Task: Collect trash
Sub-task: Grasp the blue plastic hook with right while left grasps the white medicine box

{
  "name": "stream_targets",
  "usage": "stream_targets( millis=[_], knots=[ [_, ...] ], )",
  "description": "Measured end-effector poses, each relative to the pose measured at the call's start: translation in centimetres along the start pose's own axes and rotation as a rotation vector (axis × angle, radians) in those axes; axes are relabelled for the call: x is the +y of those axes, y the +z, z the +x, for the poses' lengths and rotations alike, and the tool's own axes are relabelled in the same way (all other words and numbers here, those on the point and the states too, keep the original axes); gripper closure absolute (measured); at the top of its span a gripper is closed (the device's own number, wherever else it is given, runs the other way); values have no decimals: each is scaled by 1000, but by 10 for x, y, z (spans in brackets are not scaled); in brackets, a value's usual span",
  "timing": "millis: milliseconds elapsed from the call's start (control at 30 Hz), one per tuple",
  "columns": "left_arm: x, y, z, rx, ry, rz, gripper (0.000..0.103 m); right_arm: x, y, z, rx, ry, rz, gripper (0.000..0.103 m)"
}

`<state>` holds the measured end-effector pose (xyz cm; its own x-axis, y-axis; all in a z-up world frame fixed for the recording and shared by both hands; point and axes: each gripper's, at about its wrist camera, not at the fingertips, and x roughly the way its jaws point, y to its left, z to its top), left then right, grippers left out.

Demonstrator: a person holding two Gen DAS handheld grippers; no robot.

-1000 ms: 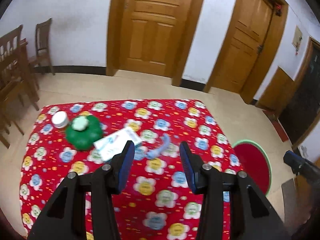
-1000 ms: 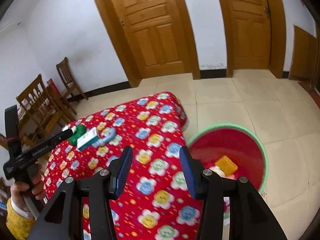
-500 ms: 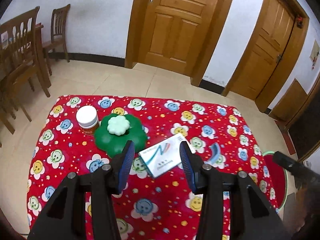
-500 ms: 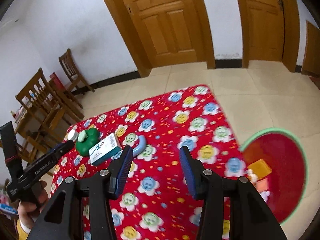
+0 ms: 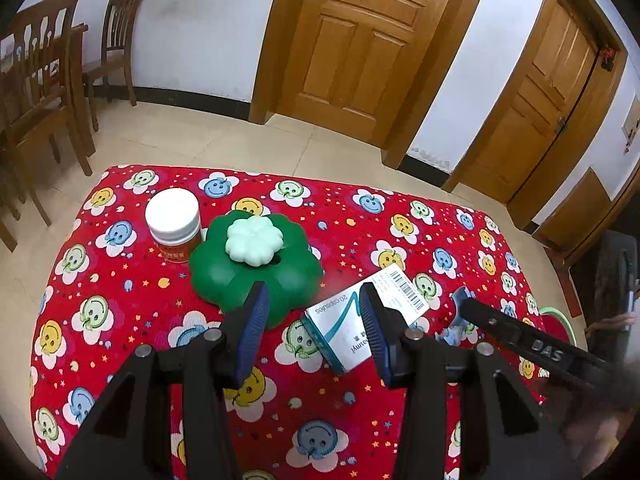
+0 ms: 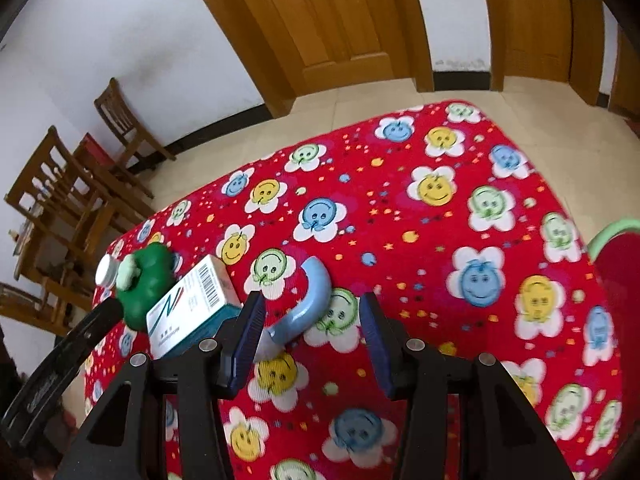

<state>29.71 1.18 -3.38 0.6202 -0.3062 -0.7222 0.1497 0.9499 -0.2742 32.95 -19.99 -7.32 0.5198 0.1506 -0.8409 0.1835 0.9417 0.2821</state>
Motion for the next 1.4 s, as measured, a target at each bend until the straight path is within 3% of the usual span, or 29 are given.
stream_targets(
  millis=[200,367,567,800,1067,1133,1233,1400],
  knots=[
    [3,0,7,8,0,-2,56,4,2,17,-8,-18,15,54],
    [-1,3,11,18,-3,7,56,7,0,21,-29,-49,-14,88],
    [-13,14,27,39,14,40,56,0,-4,11,-35,-25,-35,90],
    [-24,19,43,62,-8,37,56,-23,-15,-35,-85,4,-42,91],
    [-48,20,63,112,-25,113,56,-63,-29,-79,-143,23,23,91],
    [-47,19,74,166,-9,95,56,-69,-34,-88,-158,22,28,91],
    [-37,19,74,192,-49,10,57,-79,-40,-100,-179,4,32,91],
    [-30,11,68,222,-77,-27,57,-98,-50,-110,-181,-4,52,91]
  ],
)
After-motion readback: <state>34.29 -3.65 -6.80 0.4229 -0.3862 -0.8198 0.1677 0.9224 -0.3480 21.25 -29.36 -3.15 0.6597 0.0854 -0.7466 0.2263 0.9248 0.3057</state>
